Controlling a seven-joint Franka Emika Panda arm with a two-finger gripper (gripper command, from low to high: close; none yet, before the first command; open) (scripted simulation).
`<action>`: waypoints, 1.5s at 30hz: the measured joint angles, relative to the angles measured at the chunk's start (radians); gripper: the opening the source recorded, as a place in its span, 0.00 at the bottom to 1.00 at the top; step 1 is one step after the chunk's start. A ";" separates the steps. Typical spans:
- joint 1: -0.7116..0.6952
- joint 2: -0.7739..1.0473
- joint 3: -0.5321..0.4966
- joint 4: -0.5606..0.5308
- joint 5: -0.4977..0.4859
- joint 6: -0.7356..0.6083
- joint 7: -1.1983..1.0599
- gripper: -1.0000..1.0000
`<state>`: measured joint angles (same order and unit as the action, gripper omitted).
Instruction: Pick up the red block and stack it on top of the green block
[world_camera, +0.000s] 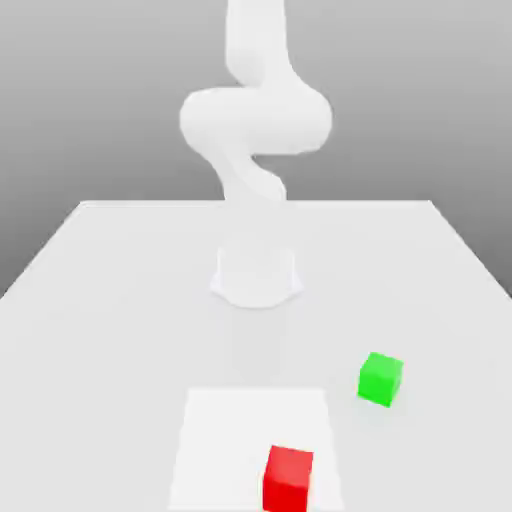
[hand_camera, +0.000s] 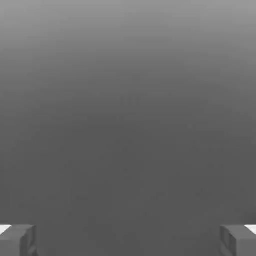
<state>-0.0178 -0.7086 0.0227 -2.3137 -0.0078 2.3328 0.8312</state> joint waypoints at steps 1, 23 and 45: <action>-0.006 0.039 0.009 -0.006 -0.005 0.015 0.015 0.50; -0.045 0.838 0.099 -0.128 -0.072 0.307 0.289 0.50; -0.016 0.872 0.148 -0.204 -0.067 0.345 0.210 0.00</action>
<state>-0.0341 0.1638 0.1706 -2.5180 -0.0745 2.6775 1.0413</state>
